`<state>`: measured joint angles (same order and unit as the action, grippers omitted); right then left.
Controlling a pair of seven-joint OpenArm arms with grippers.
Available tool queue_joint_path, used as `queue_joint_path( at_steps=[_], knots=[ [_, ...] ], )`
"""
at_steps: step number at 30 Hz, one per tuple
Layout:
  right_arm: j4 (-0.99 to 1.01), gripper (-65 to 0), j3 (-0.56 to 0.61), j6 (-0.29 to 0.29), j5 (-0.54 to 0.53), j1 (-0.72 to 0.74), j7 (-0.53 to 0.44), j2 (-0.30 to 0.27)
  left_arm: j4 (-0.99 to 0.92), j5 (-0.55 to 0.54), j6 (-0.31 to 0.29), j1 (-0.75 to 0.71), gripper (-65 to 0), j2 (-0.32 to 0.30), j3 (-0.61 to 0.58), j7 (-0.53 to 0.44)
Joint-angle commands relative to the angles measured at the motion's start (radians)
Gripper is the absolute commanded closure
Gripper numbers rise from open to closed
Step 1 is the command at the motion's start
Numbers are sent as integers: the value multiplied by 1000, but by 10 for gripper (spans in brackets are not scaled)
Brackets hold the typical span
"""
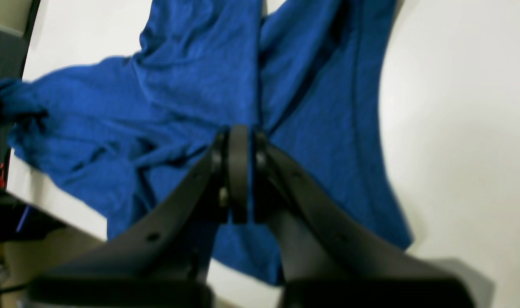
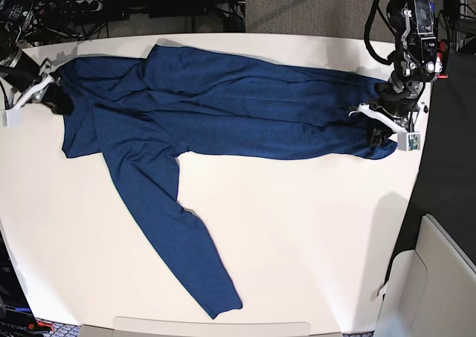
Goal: Fold the T-shirt properly
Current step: 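Fold the grasped side edges inward toward the shirt's middle with both grippers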
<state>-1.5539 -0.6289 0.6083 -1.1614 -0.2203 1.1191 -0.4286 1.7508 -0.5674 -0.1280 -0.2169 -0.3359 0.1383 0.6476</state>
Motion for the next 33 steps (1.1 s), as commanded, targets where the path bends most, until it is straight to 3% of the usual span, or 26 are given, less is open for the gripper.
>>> queue_joint_path(
  at_steps=[1, 4, 8, 12, 15, 24, 29, 33],
  knots=[
    [-21, -7, 7, 5, 5, 28, -38, -19, 7, -6, -3, 12, -5, -15, 7, -27],
    [-20, -49, 79, 3, 87, 104, -50, -17, -16, -6, -3, 17, -16, -12, 5, -25],
    [-15, -195, 185, -4, 203, 223, -50, -11, -18, -6, -3, 17, -84, -12, 5, -25],
    [-10, -289, 235, -106, 344, 330, -47, 49, -18, -6, -3, 17, -168, -13, 5, -25],
    [59, -293, 269, -144, 429, 421, -50, 83, -18, -6, -3, 17, -197, -13, 5, -25],
    [310, -296, 287, -144, 697, 661, -53, 185, -15, -6, -3, 17, -197, -13, 5, -25],
    [405, -296, 287, -144, 838, 726, -89, 233, -15, -6, -3, 17, -197, -13, 5, -25],
    [490, -296, 289, -144, 875, 730, -144, 247, -15, -6, -3, 17, -197, -13, 5, -25]
  ],
)
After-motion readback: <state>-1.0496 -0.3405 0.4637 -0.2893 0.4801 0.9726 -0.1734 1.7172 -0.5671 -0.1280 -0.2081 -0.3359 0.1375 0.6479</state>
